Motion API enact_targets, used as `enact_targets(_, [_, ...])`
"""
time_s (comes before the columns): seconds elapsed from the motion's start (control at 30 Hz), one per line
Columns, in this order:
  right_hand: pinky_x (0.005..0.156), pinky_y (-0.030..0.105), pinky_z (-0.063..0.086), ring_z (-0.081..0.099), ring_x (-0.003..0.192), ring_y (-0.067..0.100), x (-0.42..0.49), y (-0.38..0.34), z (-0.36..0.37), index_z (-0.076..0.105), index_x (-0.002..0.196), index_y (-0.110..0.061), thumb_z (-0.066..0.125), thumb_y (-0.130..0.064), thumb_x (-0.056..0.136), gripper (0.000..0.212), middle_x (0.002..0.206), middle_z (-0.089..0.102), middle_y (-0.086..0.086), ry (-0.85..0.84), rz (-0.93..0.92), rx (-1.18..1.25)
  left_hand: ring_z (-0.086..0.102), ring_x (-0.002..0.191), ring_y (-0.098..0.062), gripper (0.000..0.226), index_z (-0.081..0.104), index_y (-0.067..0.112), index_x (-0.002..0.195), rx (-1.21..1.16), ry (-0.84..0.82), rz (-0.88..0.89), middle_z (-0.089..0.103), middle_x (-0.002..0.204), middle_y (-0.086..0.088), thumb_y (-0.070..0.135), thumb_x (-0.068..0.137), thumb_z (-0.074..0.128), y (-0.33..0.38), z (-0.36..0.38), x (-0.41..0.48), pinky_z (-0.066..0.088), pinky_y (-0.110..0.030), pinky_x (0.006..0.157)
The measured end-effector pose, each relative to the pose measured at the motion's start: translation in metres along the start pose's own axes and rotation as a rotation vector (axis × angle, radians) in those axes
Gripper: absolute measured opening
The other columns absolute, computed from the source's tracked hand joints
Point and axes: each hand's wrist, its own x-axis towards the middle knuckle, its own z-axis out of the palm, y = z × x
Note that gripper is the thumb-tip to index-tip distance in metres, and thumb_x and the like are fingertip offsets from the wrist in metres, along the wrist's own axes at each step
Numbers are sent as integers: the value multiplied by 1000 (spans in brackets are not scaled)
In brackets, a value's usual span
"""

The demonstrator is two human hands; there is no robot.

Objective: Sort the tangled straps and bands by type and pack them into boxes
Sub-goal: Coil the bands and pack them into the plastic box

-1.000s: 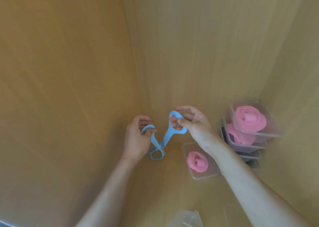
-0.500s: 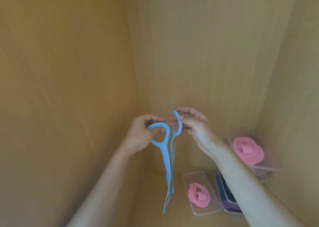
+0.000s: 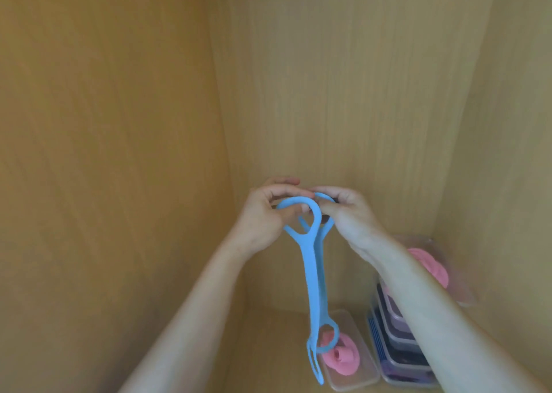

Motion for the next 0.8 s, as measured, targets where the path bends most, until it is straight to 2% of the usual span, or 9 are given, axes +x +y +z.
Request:
enact_targets(0.1, [68,26,49,65,71,13,0,0,-1,80,82,-17,57,-3,91,28,75,71,3,12,29,124,72,94,-17,19,77,13,99,-37,33,3,77,101,-4,0,87,73,0,7,7,56,-27,86])
enact_targets(0.17, [74,32,46,63,76,16,0,0,-2,79,84,-15,55,-13,85,24,79,69,6,11,44,170,71,89,-22,19,75,14,100,-26,70,-2,77,94,-4,1,86,75,-1,10,11,56,-33,84])
enact_targets(0.3, [81,26,45,65,86,8,1,-2,2,74,102,-18,54,-12,74,35,89,73,-4,-40,11,31,68,87,-17,28,67,16,107,-75,178,-45,73,98,-3,2,84,77,-4,11,15,56,-37,83])
enact_targets(0.37, [79,21,47,66,85,4,4,-4,7,72,104,-22,51,-5,77,38,88,73,-11,-19,-4,-18,69,87,-15,30,63,18,111,-131,194,-76,73,101,-5,4,87,74,-5,12,15,57,-33,81])
enact_targets(0.47, [77,25,53,65,81,8,10,-4,15,69,106,-22,47,7,88,41,86,73,-10,18,-15,-42,69,84,-11,32,59,20,119,-189,150,-112,72,102,-6,5,92,67,-3,15,14,53,-26,75])
enact_targets(0.53, [74,21,53,66,78,4,12,-4,19,69,105,-25,43,7,91,44,86,74,-13,24,-20,-61,69,90,-12,37,56,20,123,-230,130,-132,70,110,-7,6,91,67,-1,14,14,53,-29,80])
enact_targets(0.6, [69,16,52,65,74,3,14,-4,21,70,103,-25,40,8,91,47,80,73,-13,39,-29,-65,66,103,-20,49,53,18,127,-324,146,-164,66,121,-9,12,80,66,1,12,12,52,-36,93])
enact_targets(0.7, [68,15,51,63,71,3,19,-7,20,70,99,-24,38,10,92,47,73,69,-12,109,-31,-42,64,110,-32,60,51,10,127,-462,206,-225,64,122,-15,12,66,54,-8,13,0,46,-48,104])
enact_targets(0.8, [69,18,52,63,70,5,26,-16,17,70,98,-22,37,11,93,47,76,66,-8,150,-40,6,60,118,-38,66,51,4,127,-382,81,-319,62,127,-24,11,61,53,-29,27,-20,42,-55,107])
